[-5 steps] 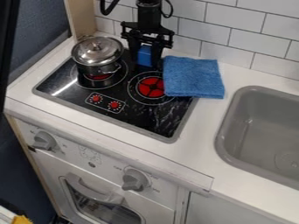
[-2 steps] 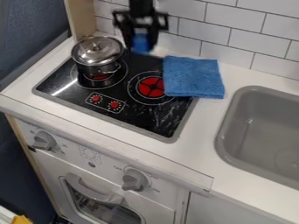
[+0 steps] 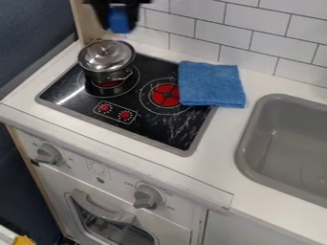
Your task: Move the blue object to the lower left corner of the stove
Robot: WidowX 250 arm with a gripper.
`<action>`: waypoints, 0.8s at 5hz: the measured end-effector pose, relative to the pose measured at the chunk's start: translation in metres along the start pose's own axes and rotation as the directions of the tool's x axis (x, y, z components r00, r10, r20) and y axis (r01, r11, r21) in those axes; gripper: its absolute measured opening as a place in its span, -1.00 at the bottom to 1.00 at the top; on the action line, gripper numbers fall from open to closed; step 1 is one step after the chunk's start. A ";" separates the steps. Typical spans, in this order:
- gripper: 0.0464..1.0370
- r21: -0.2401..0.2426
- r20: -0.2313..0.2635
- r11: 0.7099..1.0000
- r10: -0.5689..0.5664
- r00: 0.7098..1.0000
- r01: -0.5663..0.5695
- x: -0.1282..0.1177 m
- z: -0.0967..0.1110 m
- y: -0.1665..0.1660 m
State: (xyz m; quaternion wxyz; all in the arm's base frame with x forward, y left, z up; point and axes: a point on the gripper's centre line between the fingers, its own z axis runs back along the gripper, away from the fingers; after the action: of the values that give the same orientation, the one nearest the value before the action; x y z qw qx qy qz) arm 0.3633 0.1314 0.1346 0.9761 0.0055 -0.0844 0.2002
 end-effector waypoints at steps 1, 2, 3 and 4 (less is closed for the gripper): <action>0.14 -0.013 -0.004 0.996 0.091 0.996 -0.091 -0.021 0.005 0.032; 0.14 -0.011 -0.006 0.987 0.158 0.987 -0.158 -0.036 0.000 0.056; 0.14 0.019 -0.010 0.975 0.222 0.975 -0.221 -0.043 -0.010 0.077; 0.14 0.024 -0.045 0.973 0.228 0.973 -0.228 -0.046 -0.036 0.081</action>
State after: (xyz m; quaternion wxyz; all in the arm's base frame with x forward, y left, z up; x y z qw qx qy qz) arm 0.2962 0.1895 0.0893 0.9483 0.0003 -0.0596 0.3118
